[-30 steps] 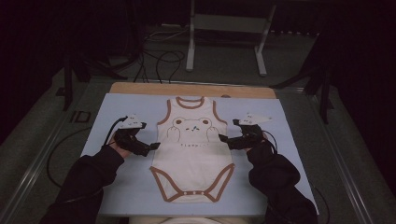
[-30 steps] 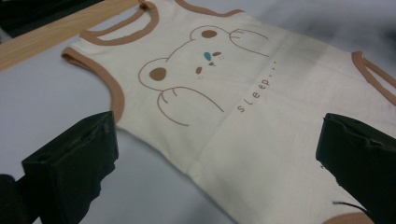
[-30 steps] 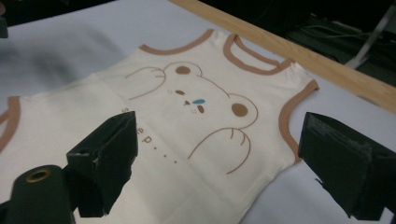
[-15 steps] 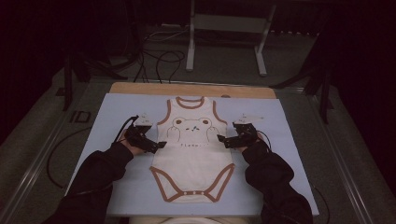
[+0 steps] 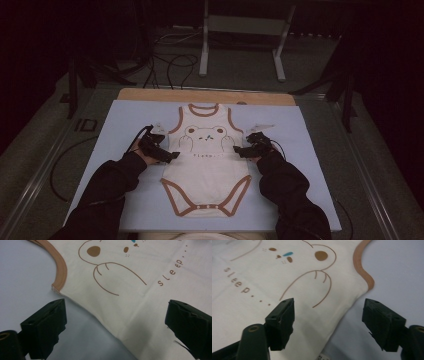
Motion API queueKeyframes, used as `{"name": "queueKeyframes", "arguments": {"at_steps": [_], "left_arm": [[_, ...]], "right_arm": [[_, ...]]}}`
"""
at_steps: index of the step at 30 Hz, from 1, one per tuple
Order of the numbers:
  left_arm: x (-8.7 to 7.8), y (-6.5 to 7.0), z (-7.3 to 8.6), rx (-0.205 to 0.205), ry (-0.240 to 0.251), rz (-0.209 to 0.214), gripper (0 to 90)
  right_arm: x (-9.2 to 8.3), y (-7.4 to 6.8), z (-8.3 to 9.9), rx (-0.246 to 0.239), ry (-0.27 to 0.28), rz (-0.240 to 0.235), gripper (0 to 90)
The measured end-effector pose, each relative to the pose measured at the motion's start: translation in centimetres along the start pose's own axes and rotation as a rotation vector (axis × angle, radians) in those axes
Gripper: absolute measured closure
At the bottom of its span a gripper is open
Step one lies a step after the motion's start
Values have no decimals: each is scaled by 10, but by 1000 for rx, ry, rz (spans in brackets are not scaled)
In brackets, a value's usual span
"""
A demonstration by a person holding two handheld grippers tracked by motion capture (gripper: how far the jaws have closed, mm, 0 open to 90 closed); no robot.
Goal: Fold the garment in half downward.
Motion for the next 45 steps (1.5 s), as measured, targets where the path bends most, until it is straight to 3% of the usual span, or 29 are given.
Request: {"name": "queueKeyframes", "arguments": {"at_steps": [5, 6, 8, 14, 18, 20, 21, 26, 30, 31, 33, 45], "left_arm": [[3, -5, 0, -23, -4, -28, 199], [5, -8, 1, -27, -18, -59, 229], [7, -9, 1, -37, -23, -66, 263], [12, -12, 4, -63, -54, -74, 358], [13, -11, 3, -71, -72, -61, 469], [13, -11, 3, -71, -72, -61, 484], [14, -9, 0, -87, -81, -64, 519], [16, -7, -3, -101, -93, -67, 642], [18, -6, -6, -140, -92, -75, 790], [18, -6, -6, -140, -92, -75, 850], [19, -2, -7, -120, -90, -76, 881], [9, -4, -10, -102, -66, -43, 899]], "right_arm": [[6, 1, 1, 5, -19, 20, 384], [8, 1, 2, 2, -34, 31, 427], [10, 1, 2, -4, -43, 46, 471], [11, 2, 1, -1, -57, 68, 559], [12, -1, 0, 3, -69, 49, 675], [13, -1, -1, 3, -71, 46, 675], [13, -3, -1, 1, -76, 44, 739], [14, -6, -3, -12, -78, 48, 879], [15, -6, -4, -20, -88, 48, 892], [15, -6, -4, -20, -88, 48, 892], [14, -6, -4, -33, -91, 49, 896], [3, -7, -10, -52, -68, 48, 900]]}}
Point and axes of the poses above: each handheld gripper's, and its own axes: x roughly forward along the jaws, z roughly out of its underside, y roughly to its right, the point moved 5 cm from there along x, roughly forward along the jaws, and after that the axes turned 1 degree about -x, right-handed, at the moved point
